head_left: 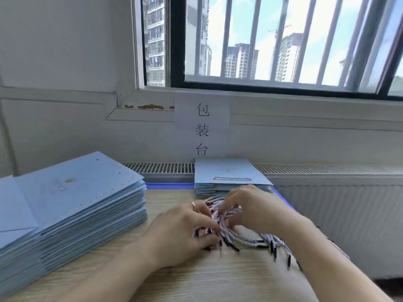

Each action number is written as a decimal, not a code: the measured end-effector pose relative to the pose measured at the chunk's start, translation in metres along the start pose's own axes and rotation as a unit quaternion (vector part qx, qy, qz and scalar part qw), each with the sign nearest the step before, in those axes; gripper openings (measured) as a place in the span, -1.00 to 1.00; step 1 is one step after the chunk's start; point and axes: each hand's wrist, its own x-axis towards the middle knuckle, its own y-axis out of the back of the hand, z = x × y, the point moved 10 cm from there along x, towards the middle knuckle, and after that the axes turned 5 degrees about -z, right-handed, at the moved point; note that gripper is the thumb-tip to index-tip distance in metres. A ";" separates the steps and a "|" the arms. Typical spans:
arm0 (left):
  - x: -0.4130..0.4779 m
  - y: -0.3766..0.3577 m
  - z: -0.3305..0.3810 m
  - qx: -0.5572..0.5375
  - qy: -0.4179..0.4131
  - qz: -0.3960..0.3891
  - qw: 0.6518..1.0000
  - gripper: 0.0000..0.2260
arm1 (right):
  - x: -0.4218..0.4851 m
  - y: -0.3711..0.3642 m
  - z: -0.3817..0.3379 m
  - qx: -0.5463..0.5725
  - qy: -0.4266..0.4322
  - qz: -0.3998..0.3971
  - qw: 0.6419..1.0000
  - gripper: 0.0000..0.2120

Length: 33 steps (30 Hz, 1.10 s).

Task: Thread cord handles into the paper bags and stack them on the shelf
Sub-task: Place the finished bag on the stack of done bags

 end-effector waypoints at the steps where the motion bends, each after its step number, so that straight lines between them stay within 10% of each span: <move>1: 0.001 -0.001 -0.007 -0.007 -0.001 0.000 1.000 -0.79 | 0.000 -0.003 -0.001 -0.017 0.001 0.005 1.000 -0.80; 15: 0.009 0.034 -0.025 -0.103 0.027 0.179 0.978 -0.85 | -0.024 0.055 -0.007 0.124 0.047 0.319 0.938 -0.88; 21: -0.003 0.035 -0.007 -0.386 0.047 0.134 0.912 -0.86 | -0.038 0.062 -0.024 0.154 0.072 0.340 0.925 -0.89; 33: -0.010 0.043 -0.033 -0.435 0.117 0.152 0.880 -0.85 | -0.047 0.073 -0.005 0.214 0.042 0.355 0.909 -0.91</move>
